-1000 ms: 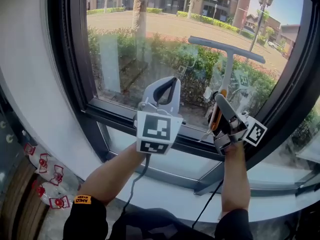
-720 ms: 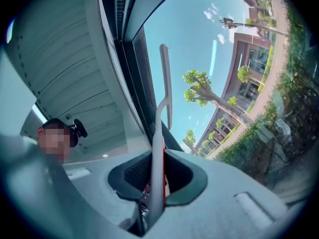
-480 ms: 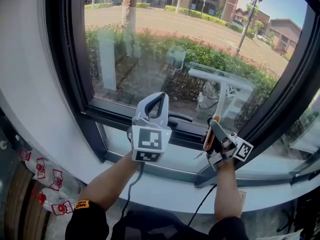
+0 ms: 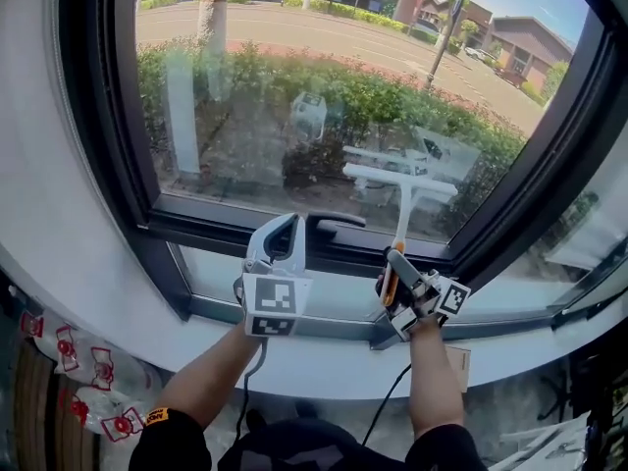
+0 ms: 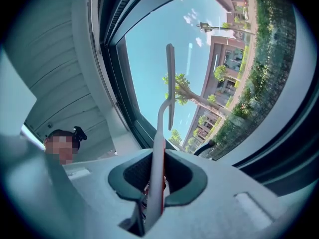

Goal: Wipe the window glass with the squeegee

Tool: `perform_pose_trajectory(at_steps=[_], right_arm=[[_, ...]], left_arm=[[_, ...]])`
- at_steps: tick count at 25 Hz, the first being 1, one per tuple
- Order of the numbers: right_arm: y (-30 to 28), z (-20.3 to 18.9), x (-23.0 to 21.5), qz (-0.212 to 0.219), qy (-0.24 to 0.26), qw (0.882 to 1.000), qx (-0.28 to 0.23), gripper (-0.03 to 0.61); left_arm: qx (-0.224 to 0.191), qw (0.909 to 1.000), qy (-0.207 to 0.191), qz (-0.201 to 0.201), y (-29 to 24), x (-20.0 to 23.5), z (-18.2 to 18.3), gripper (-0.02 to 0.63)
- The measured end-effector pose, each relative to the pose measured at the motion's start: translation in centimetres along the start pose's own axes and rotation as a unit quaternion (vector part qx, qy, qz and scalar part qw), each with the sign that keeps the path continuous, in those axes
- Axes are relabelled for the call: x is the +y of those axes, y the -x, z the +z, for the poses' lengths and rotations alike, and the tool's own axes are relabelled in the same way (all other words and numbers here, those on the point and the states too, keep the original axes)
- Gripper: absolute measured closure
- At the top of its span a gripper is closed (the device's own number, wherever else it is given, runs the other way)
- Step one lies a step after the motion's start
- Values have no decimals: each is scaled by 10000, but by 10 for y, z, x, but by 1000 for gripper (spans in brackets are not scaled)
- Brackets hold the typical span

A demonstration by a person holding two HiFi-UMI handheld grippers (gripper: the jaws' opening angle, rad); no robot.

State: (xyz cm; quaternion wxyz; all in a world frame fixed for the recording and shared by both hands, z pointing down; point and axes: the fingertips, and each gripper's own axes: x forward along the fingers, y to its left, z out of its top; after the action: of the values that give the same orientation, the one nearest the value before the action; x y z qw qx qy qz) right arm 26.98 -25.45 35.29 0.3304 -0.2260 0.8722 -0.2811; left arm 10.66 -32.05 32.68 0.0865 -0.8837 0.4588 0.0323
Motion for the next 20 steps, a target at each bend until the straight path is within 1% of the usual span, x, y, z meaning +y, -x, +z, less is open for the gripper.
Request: perform_pose_trajectory(at_steps=[2,4,7,11,13,17,20], right_arm=[[8,-2,-1,-53,64,10000,-12,531],[12,2,2,-78,242,9997,-27,531],[8,18,21,106,598,9982,16,532],[-5,61,63,555,1013,9932,139,532],[-12,85,81,711,1155,9906,178,532],[-26,125,103,836,1415,9862,187,532],[-33,142,115,927,1516,9840,131,531]], left_arm=[[54,10000,-43,-41,1,-9,-7,595],[68,9999,-128,-51,-2,-17,-9,595],[-2,9998,-216,15,-14,-28,-2,595],[-260,9990,-363,68,-30,-55,27,595],[-399,9981,-461,83,-38,-69,45,595],[-664,9959,-590,145,-53,-87,74,595],[-843,9941,-646,196,-58,-95,89,595]])
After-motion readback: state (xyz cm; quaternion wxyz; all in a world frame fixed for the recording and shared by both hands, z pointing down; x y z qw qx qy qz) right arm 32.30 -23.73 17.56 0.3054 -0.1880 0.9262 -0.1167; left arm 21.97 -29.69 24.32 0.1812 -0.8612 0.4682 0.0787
